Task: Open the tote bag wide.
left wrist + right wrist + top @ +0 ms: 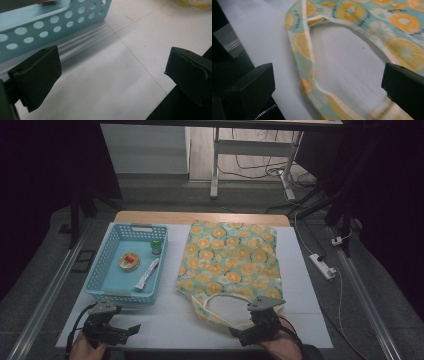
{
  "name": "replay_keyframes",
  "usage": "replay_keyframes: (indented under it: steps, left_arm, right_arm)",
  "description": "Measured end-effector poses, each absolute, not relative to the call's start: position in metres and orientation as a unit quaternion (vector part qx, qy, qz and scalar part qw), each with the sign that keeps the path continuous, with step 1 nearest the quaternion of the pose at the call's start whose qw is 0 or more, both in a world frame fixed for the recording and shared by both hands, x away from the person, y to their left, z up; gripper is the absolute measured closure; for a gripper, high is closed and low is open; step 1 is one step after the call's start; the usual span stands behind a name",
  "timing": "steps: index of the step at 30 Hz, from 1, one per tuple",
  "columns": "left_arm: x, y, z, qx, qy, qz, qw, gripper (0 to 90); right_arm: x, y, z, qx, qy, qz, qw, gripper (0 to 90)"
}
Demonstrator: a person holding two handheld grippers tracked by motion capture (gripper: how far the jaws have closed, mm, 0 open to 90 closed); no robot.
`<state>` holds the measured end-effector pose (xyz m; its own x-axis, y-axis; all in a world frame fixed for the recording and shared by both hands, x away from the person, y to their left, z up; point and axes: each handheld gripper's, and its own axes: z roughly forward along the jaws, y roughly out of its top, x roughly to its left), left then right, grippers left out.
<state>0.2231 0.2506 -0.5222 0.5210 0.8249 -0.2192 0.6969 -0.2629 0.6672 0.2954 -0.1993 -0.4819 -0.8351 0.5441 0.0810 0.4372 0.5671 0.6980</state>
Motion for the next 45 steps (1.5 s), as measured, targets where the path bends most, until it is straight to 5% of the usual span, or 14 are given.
replay_keyframes:
  steps: [16, 21, 38, 45]
  left_arm:
    - [0.223, 0.25, -0.522, 0.79, 0.483, 0.087, 0.368, 0.7]
    - [0.223, 0.25, -0.522, 0.79, 0.483, 0.088, 0.368, 0.8]
    - [0.223, 0.249, -0.522, 0.793, 0.481, 0.088, 0.364, 1.1]
    - [0.223, 0.249, -0.522, 0.792, 0.482, 0.088, 0.363, 1.2]
  right_arm:
    - [0.297, -0.141, -0.493, 0.223, 0.91, 0.342, 0.065, 0.5]
    - [0.296, -0.133, -0.495, 0.205, 0.916, 0.337, 0.071, 10.3]
    - [0.306, -0.128, -0.495, 0.179, 0.933, 0.311, 0.034, 81.0]
    - [0.309, -0.132, -0.483, 0.182, 0.925, 0.331, 0.04, 88.8]
